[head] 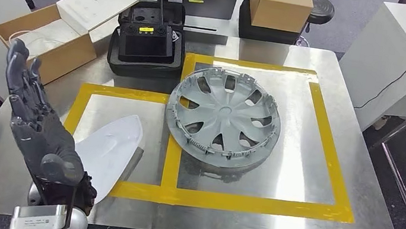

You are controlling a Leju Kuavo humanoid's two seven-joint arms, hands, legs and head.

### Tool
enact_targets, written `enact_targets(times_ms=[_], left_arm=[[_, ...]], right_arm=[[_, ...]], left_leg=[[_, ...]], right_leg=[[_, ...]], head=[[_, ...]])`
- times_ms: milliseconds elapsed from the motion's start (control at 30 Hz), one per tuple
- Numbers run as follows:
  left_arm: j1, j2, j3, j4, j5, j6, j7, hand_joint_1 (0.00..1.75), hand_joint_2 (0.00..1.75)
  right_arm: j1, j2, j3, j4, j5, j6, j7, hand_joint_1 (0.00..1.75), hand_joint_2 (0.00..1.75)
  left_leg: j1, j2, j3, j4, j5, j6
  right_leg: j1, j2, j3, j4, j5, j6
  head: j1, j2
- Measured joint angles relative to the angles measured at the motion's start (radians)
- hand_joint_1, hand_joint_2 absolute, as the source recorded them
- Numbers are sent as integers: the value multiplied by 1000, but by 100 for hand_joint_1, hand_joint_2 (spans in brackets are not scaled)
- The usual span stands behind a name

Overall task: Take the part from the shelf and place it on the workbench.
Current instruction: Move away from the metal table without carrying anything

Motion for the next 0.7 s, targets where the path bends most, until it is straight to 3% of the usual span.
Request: enact_targets(times_ms=[33,67,100,167,200,233,300,367,433,467,533,600,700], left_arm=[[-1,0,1,1,1,0,0,0,0],[-1,0,1,2,1,0,0,0,0],[-2,0,2,3,2,0,0,0,0],[-2,-1,3,3,3,0,0,0,0],[-2,-1,4,4,3,0,0,0,0],[-1,0,4,6,4,0,0,0,0],[-2,0,5,9,8,0,0,0,0],[-2,0,6,12,11,0,2,0,0],[-2,1,6,12,11,0,6,0,0],[-3,1,6,13,12,0,7,0,0],[-3,3,6,14,12,0,8,0,0],[-3,4,7,15,14,0,8,0,0],[-2,8,6,19,21,0,12,0,0]], right_arm=[[1,0,0,0,-1,0,0,0,0],[3,0,0,0,-1,0,0,0,0],[3,1,0,0,-1,0,0,0,0],[2,1,0,0,-2,0,0,0,0],[1,1,0,0,-2,0,0,0,0],[1,0,0,0,-2,0,0,0,0],[0,1,0,0,-3,1,0,0,0],[-3,-1,0,0,-5,1,0,0,0],[-6,-4,0,0,-8,1,0,0,0],[-7,-5,0,0,-10,2,-1,0,0],[-6,-5,0,0,-12,2,-1,0,0],[-2,-4,0,0,-13,2,-1,0,0],[-1,-3,-1,0,-14,3,-2,0,0]], left_leg=[[-1,1,-6,0,6,12],[-2,3,-14,0,15,23],[-4,4,-23,-1,25,32],[-10,5,-45,0,45,44],[-15,5,-57,0,54,47],[-20,5,-70,1,64,50],[-32,5,-98,1,85,54],[-41,5,-119,1,104,56],[-46,7,-132,1,122,52],[-45,9,-136,0,130,48],[-43,11,-142,0,142,38],[-40,9,-155,26,102,26],[-27,6,-194,180,-36,5]], right_leg=[[-2,1,-3,1,-2,5],[-4,1,-10,15,-22,9],[-5,0,-22,47,-59,11],[-3,-1,-52,159,-161,10],[-1,-1,-61,216,-195,8],[1,-1,-60,255,-208,4],[10,0,-17,245,-178,-15],[31,1,79,128,-142,-47],[50,0,164,5,-141,-72],[55,0,183,-28,-144,-75],[55,-1,181,-50,-130,-73],[50,-7,169,-61,-105,-73],[45,-11,131,-61,-74,-76]], head=[[2,0],[5,0],[8,0],[14,0],[15,0],[15,0],[16,0],[15,0],[15,0],[15,0],[16,0],[15,0],[11,0]])
